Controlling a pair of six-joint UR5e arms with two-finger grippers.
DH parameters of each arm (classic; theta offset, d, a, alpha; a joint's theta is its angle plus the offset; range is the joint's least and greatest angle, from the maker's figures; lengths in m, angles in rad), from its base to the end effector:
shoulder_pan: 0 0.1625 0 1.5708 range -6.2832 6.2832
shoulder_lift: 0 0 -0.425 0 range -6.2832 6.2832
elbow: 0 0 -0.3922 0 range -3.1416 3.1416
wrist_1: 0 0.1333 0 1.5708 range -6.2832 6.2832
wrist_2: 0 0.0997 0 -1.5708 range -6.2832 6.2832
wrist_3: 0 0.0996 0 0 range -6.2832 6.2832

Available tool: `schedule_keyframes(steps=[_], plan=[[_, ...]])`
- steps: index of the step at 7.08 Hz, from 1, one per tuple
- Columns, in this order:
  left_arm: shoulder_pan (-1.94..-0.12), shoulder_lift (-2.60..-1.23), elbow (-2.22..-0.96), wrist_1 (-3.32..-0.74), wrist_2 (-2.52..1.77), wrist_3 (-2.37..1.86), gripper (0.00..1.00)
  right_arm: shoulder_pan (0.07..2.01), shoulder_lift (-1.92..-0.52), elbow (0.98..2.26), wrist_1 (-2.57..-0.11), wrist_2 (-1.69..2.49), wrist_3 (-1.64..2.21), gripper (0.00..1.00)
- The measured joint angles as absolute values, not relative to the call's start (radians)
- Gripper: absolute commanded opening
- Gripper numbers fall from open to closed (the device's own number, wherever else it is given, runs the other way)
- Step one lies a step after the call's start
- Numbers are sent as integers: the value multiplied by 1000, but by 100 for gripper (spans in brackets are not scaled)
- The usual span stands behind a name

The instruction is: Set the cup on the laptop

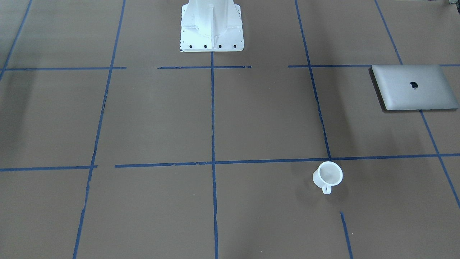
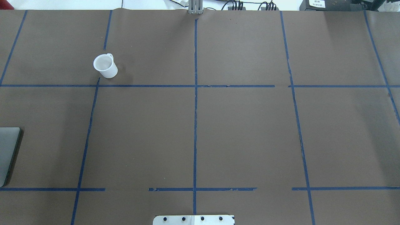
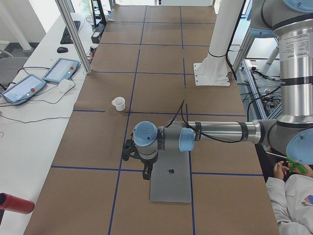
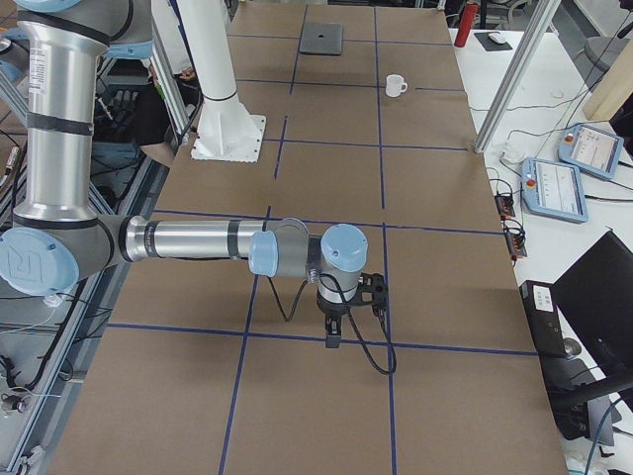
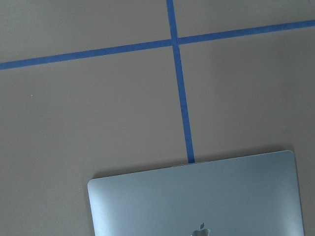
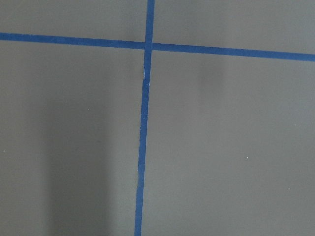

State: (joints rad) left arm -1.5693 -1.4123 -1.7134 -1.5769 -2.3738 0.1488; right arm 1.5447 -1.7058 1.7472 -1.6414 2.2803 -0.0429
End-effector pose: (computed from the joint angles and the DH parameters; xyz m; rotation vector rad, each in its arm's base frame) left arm -0.0610 -0.4242 0.6586 0.0499 0.8022 0.1382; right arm 0.0571 -0.4338 0.6458 -0.0220 -0.7098 -0.0557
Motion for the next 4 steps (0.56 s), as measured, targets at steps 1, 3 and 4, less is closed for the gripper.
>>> schedule_keyframes(steps=[1, 3, 4], plan=[[-1569, -1412, -1714, -1577, -2374, 148, 100, 1545, -1706, 1747, -1641, 2280, -43, 100], [-1570, -1412, -1713, -1577, -2374, 147, 100, 1545, -1706, 1747, -1641, 2281, -43, 100], [-1569, -1420, -1713, -1590, -2375, 148, 100, 1545, -1706, 1747, -1641, 2281, -43, 100]])
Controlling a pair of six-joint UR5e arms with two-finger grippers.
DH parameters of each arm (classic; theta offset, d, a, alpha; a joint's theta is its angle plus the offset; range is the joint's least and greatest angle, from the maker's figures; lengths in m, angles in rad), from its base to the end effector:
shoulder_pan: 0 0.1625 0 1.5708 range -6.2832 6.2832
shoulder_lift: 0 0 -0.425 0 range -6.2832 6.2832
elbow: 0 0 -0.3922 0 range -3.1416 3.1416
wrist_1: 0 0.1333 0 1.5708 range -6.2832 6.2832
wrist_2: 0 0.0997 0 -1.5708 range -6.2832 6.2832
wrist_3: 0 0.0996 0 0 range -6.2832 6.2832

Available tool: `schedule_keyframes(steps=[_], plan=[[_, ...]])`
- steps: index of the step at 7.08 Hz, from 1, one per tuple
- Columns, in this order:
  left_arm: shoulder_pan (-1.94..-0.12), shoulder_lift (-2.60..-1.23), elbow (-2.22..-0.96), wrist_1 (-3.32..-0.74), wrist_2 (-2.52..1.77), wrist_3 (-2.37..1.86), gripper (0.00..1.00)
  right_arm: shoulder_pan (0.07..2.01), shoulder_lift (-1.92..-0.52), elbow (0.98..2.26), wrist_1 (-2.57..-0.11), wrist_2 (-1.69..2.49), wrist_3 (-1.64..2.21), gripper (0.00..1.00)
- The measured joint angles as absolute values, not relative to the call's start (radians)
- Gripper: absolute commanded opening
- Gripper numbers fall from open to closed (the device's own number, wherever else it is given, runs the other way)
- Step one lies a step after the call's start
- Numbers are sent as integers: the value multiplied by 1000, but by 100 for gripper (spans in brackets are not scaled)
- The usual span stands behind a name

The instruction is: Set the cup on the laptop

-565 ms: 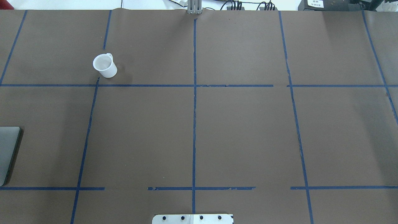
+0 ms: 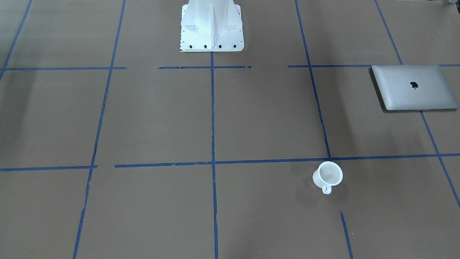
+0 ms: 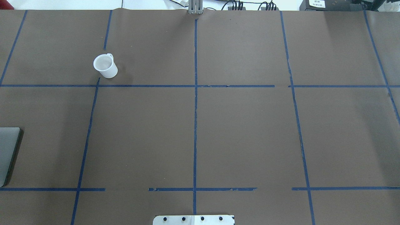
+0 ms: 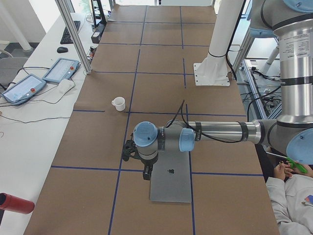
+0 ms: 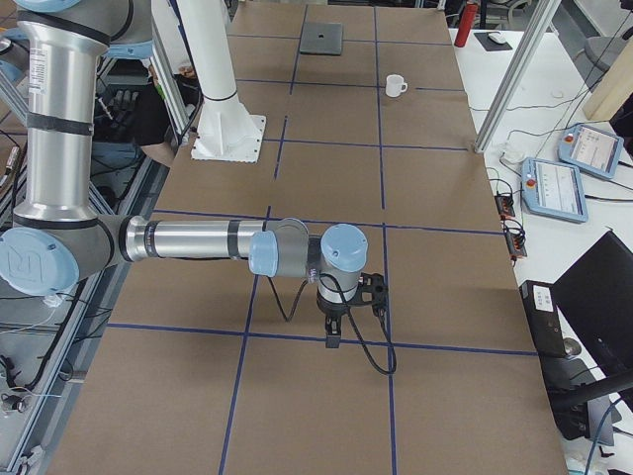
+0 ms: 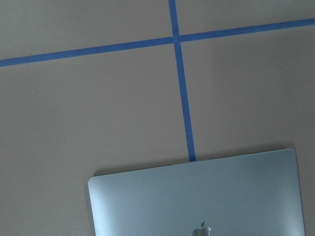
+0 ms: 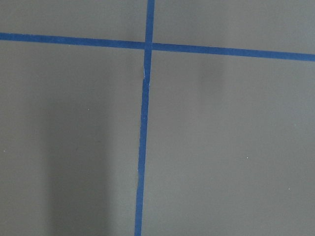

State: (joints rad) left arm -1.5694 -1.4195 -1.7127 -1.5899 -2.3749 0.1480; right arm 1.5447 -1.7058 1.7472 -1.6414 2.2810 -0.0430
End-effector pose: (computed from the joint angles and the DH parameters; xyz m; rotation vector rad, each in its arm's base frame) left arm -0.0610 -0.4286 0.6545 0.0681 0.8020 0.1452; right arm 0.0571 -0.4337 0.6458 -0.0220 -0.7105 -0.0558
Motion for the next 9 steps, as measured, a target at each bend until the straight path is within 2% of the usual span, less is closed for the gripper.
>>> schedule_keyframes(steps=[3, 5, 9], plan=[[-1554, -1495, -1713, -1694, -2374, 119, 100, 1545, -1706, 1747, -1641, 2281, -43, 100], [-1461, -1641, -1691, -1697, -2369, 50, 100, 1545, -1706, 1747, -1641, 2281, -43, 100], [-1268, -2027, -1488, -1697, -2311, -220, 99, 1545, -1706, 1747, -1641, 2281, -43, 100]])
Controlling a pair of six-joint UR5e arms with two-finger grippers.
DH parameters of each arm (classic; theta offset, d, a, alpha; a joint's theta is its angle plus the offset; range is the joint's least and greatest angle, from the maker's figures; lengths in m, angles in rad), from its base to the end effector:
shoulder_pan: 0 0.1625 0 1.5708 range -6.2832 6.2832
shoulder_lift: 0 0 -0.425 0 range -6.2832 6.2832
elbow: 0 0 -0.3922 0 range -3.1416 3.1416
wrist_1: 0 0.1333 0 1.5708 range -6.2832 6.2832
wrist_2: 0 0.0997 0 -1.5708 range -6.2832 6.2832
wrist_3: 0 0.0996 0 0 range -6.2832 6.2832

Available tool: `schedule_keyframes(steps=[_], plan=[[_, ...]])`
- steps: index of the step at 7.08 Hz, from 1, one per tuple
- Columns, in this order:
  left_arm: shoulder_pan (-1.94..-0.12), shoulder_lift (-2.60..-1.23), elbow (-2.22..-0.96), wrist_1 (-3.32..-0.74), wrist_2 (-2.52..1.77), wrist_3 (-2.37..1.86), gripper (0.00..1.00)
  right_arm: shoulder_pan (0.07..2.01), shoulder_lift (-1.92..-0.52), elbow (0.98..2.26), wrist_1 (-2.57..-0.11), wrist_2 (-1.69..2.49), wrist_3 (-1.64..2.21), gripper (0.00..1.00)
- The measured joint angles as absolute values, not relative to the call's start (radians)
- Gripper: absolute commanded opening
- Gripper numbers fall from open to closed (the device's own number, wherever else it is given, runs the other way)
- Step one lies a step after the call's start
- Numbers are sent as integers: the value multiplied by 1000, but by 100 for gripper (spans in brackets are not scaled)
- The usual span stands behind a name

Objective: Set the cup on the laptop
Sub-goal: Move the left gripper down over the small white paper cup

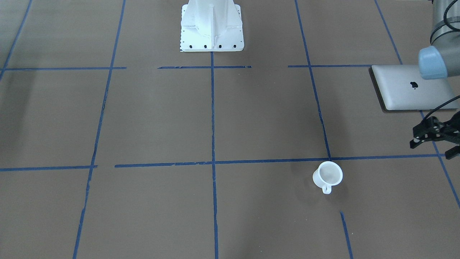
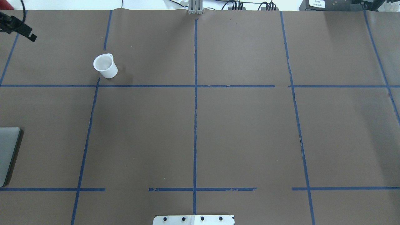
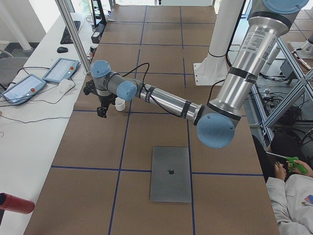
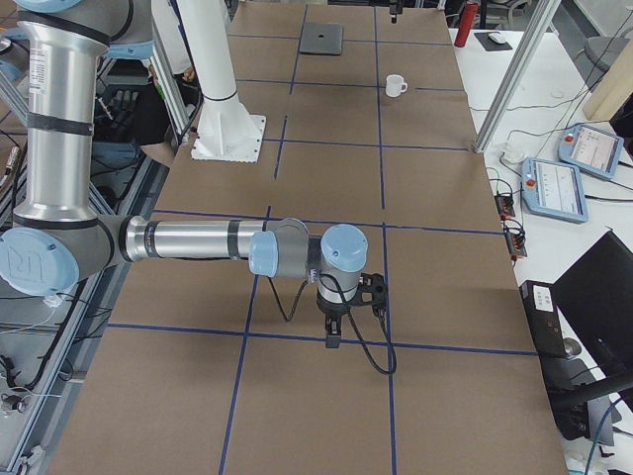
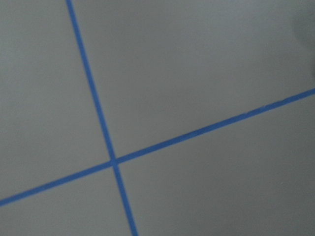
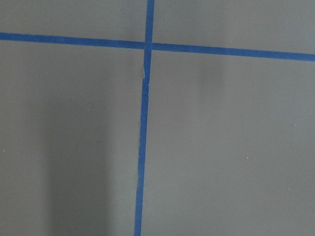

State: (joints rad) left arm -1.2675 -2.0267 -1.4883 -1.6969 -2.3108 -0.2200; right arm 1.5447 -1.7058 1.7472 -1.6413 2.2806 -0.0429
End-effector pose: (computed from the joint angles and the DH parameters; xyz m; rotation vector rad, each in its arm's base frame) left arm 0.1385 -0.6640 0.4178 0.2732 0.8241 0.2628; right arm 0.0571 -0.4338 0.6458 -0.0219 -0.7101 -0.0557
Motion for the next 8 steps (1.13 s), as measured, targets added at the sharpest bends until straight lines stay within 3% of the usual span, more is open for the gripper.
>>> schedule_keyframes(steps=[4, 7, 8], plan=[[-1115, -2316, -1180, -1747, -2256, -479, 99, 1545, -1706, 1747, -1641, 2281, -43, 100], [-1028, -2372, -1005, -1863, -2246, -563, 97, 1545, -1706, 1747, -1641, 2281, -43, 100], [-1006, -2374, -979, -1870, -2245, -570, 91, 1545, -1706, 1747, -1641, 2281, -44, 100]])
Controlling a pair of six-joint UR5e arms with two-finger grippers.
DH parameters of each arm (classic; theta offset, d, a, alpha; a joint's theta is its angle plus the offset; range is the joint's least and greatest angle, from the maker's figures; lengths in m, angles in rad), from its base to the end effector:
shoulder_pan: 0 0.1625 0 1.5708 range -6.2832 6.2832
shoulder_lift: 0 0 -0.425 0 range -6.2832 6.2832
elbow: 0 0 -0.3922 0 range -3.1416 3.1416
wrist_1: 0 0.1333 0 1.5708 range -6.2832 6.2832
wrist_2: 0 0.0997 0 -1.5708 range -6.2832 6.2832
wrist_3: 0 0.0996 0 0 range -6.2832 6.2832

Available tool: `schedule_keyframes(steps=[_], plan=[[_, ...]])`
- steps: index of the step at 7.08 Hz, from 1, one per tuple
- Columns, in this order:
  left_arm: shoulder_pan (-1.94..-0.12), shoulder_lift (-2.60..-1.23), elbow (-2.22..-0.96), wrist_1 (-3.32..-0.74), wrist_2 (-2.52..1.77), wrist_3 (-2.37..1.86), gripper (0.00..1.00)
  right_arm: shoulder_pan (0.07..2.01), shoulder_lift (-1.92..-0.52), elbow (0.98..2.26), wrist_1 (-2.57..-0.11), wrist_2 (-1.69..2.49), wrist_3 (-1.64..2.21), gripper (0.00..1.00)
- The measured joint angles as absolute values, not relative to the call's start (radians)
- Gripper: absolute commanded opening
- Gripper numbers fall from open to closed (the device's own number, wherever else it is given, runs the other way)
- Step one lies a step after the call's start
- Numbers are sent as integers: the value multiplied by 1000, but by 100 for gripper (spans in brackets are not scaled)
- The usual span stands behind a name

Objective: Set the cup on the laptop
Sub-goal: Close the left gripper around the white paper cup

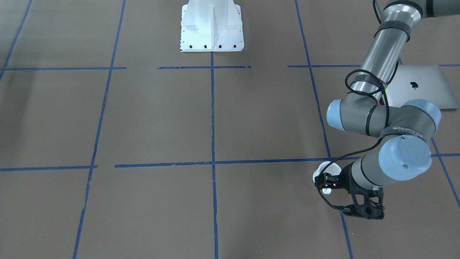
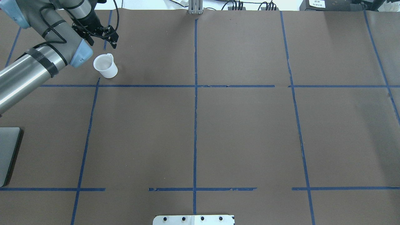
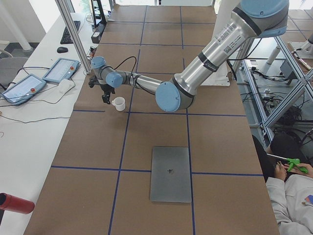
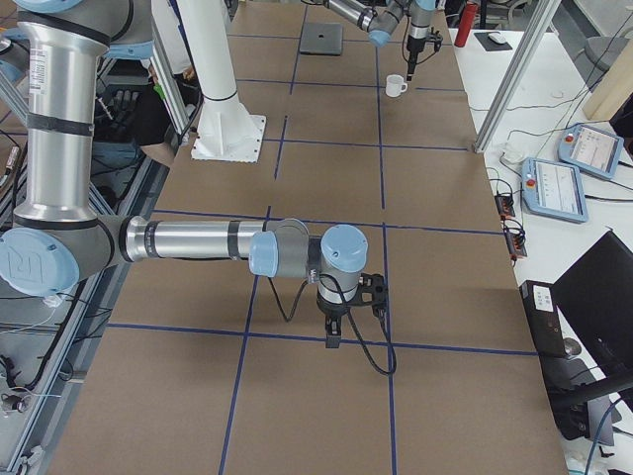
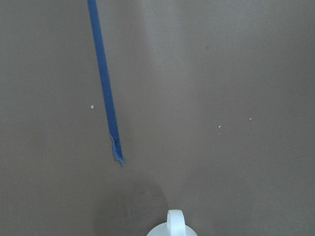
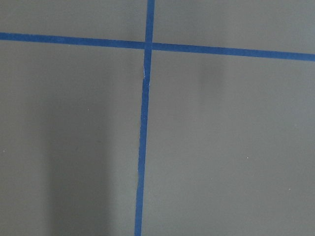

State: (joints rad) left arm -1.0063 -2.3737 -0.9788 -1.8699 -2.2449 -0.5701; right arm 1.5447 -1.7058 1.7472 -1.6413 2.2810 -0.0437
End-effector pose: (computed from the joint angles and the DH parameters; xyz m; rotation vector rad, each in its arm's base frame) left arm 0.3755 -0.7260 0.3948 0.0593 0.8194 0.1666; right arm 0.0571 -0.4338 0.6458 -0.0216 -0.7105 -0.0565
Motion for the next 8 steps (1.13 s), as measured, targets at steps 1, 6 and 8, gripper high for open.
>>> schedule_keyframes(steps=[1, 6, 8], plan=[[-990, -2375, -961, -1873, -2245, -577, 75, 1545, -1706, 1747, -1641, 2281, -43, 100], [-976, -2381, -938, -1866, -2256, -591, 0, 1545, -1706, 1747, -1641, 2281, -44, 100], [-985, -2385, -939, -1860, -2257, -595, 0, 1545, -1706, 1747, -1641, 2281, -43, 100]])
